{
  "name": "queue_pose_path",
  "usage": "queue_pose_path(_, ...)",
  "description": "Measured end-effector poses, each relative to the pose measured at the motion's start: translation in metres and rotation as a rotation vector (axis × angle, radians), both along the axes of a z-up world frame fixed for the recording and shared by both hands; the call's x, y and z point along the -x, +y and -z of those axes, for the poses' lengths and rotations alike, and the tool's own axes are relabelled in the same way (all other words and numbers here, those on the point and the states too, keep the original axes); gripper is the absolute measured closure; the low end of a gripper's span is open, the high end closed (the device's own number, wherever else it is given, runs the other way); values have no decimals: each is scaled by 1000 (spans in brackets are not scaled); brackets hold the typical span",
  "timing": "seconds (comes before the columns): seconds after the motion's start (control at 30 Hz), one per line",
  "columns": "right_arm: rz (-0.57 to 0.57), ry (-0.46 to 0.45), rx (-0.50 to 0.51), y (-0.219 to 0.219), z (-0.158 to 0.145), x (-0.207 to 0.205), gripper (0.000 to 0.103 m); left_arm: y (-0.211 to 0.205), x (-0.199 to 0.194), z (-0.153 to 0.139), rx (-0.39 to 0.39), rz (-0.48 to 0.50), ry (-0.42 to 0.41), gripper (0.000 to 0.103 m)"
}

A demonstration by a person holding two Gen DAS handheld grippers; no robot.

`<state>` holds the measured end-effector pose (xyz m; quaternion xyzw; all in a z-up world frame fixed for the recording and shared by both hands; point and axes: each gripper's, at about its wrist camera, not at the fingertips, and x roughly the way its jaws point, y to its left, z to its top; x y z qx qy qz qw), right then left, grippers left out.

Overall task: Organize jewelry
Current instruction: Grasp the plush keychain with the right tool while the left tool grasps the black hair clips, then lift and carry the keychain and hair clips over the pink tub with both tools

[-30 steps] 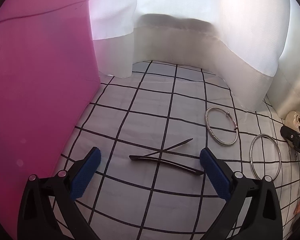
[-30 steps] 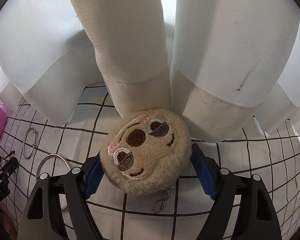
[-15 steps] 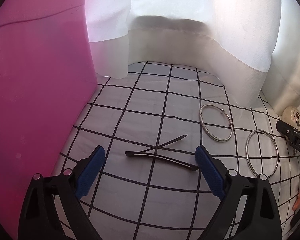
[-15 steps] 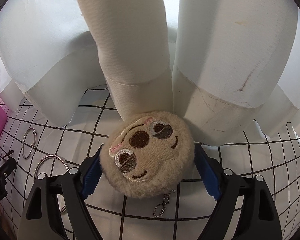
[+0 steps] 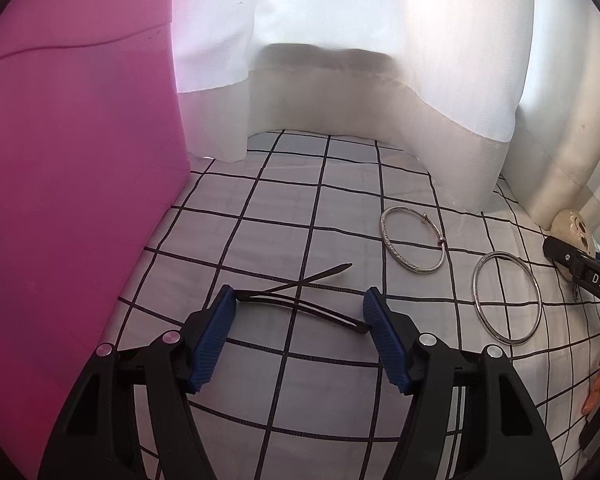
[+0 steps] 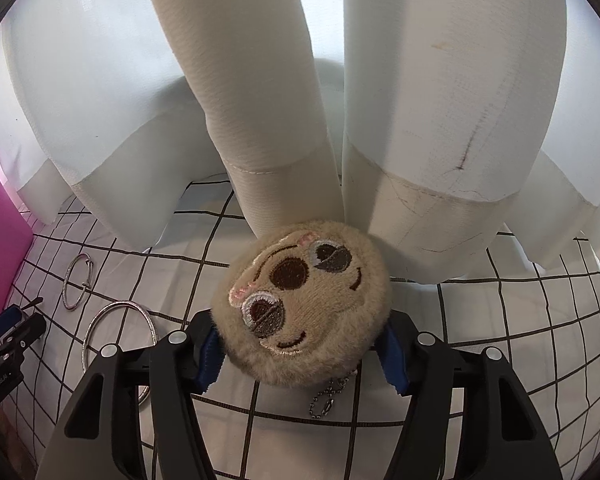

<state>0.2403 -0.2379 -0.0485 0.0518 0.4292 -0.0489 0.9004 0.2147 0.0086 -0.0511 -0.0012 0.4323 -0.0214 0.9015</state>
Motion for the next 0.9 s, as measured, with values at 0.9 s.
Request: queue_pose_path(0.9, -34, -206, -109, -42, -81, 146, 42, -14, 110, -88, 60, 113, -223, 39)
